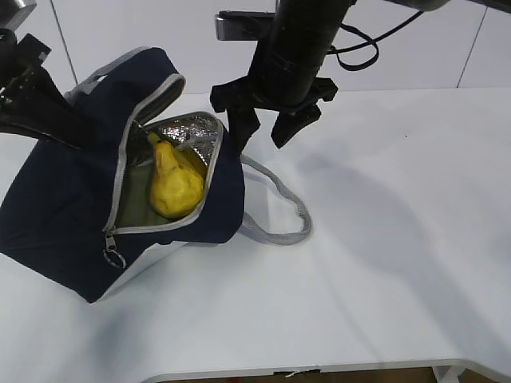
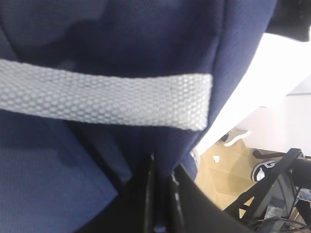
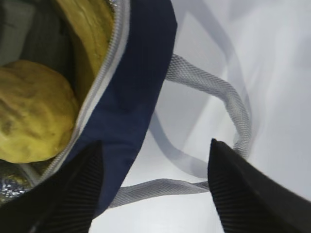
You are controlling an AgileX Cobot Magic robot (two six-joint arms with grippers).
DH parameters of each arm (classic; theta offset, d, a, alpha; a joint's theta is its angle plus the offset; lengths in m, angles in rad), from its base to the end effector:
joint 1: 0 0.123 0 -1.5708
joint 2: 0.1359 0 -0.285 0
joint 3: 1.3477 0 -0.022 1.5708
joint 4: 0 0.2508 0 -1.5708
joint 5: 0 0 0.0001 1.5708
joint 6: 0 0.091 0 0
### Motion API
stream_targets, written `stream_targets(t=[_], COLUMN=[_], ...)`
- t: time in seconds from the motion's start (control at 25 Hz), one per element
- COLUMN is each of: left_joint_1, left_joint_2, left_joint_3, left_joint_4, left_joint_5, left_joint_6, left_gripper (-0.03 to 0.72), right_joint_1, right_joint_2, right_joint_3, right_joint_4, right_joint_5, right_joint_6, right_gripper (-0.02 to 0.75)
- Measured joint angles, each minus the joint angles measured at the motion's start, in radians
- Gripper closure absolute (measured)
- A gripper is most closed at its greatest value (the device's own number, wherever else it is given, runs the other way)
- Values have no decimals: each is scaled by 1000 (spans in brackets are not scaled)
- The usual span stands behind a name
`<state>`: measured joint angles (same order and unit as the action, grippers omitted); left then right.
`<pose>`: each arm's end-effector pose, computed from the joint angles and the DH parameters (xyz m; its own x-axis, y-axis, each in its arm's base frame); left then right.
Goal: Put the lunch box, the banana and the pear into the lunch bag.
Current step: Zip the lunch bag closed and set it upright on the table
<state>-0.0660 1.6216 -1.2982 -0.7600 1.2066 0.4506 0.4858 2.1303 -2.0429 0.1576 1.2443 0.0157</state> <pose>0.3143 -0.0795 0.2982 -0.9341 0.1567 -0.3208 0.3263 0.7394 -0.5889 0.4027 0.2279 0.2786 -0.8683 -0.3840 -0.3141 -0.4475 0.8795 0.1619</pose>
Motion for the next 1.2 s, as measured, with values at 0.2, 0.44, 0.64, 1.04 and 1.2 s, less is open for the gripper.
stream_targets(t=[0.2,0.44,0.64,1.04,1.2], left_joint_1=[0,0,0,0,0], left_joint_2=[0,0,0,0,0], left_joint_3=[0,0,0,0,0], left_joint_4=[0,0,0,0,-2], left_joint_5=[0,0,0,0,0], left_joint_6=[0,0,0,0,0], left_gripper=[701,701,701,701,701], right_joint_1=[-42,-101,-180,-312,-318], right_joint_2=[0,0,0,-48,-81], right_joint_3=[0,0,32,324,474], right_joint_4=[111,270,471,783,896], right_joint_5=[0,0,-2,-28,-32], right_joint_6=[-16,-170,-375,-687,-819], right_gripper=[192,190,191,191,191])
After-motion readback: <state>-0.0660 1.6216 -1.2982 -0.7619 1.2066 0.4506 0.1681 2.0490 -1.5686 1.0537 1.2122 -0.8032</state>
